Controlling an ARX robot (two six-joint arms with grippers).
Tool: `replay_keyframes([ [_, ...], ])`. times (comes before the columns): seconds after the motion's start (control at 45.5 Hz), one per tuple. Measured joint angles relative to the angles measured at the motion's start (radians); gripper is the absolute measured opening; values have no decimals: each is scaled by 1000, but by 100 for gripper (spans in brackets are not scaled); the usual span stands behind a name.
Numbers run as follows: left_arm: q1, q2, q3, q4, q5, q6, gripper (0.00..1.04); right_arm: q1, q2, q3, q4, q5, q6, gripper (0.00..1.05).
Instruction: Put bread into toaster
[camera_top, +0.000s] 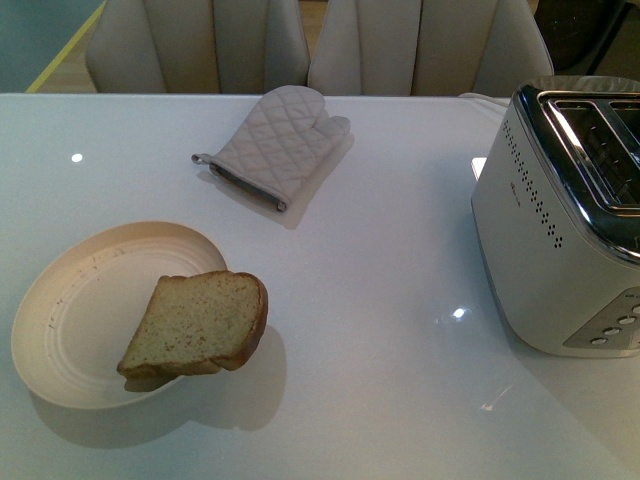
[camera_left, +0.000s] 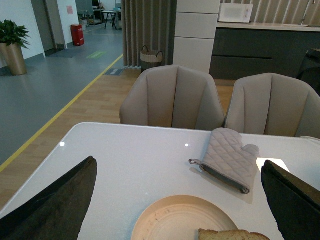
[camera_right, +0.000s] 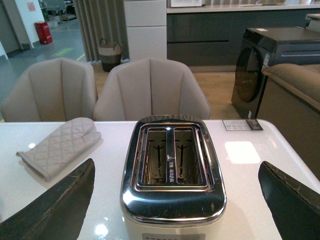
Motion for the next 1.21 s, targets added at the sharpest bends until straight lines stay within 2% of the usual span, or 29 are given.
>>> replay_keyframes([
  [0.44, -1, 2, 0, -3, -3, -5, 98, 0, 0, 0, 0, 0, 0, 96],
  [0.506, -31, 173, 125, -283, -99, -157, 98, 0, 0, 0, 0, 1, 0, 96],
  [0.528, -23, 270, 179, -372, -90, -240, 98, 0, 0, 0, 0, 0, 0, 96],
  [0.572, 0, 411, 233, -425, -48, -346, 98, 0, -1, 0, 0, -1, 0, 96],
  [0.66, 69, 675, 298, -286, 53, -447, 98, 0, -1, 0, 0, 0, 0, 96],
  [0.858, 136, 1060, 370, 35, 145, -488, 98, 0, -1, 0, 0, 0, 0, 96],
  [1.078, 166, 1643, 465, 404, 177, -500, 98, 0, -1, 0, 0, 0, 0, 96],
  [1.21, 184, 1936, 513, 512, 169, -487, 98, 0, -1, 0, 0, 0, 0, 96],
])
